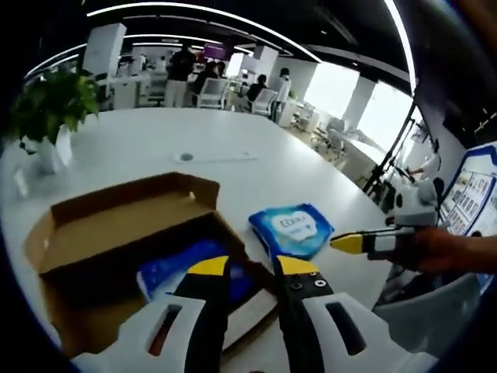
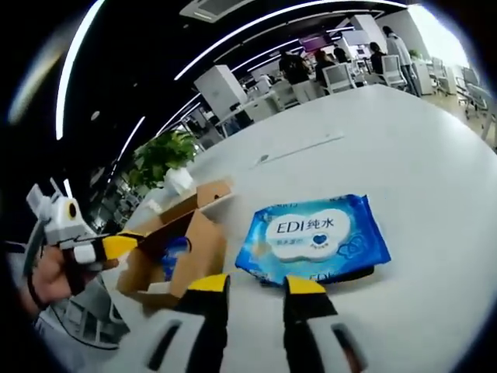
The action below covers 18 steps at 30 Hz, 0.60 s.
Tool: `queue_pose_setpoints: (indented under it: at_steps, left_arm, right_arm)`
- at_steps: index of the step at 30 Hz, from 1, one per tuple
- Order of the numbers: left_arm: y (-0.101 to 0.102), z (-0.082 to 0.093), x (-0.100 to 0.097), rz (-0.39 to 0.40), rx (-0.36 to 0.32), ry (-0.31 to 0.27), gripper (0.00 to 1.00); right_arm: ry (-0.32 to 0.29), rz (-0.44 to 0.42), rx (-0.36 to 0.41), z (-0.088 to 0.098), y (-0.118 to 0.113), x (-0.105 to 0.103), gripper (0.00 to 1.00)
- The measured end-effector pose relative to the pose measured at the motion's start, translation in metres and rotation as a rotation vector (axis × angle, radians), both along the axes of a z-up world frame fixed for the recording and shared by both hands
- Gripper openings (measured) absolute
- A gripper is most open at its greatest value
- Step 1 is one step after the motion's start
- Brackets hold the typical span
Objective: Operate the shoe box by opening the lid, removing the specified soft item, and placing it in the target area until the item is outside and the box remains undamaged.
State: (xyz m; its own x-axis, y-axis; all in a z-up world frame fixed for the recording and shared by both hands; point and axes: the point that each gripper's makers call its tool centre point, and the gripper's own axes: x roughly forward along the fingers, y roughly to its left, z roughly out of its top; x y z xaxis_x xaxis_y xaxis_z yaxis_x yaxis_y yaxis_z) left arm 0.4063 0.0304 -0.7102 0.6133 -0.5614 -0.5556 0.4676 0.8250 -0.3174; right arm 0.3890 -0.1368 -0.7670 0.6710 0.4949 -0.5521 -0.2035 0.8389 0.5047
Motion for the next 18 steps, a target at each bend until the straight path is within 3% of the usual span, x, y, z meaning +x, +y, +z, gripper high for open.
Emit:
queue_pose_setpoints:
  at_steps: [3,7,18]
  left_arm:
    - [0.011,0.000,-0.001,0.024,0.021,-0.026,0.19]
    - [0.019,0.000,-0.005,0.042,0.004,-0.026,0.21]
    - [0.046,0.003,-0.011,0.066,0.041,-0.061,0.25]
  right_arm:
    - [-0.005,0.020,-0.003,0.001,0.007,-0.004,0.25]
    - [0.004,0.025,0.012,0.000,0.012,-0.009,0.25]
    - [-0.002,0.039,0.022,0.004,0.026,-0.020,0.27]
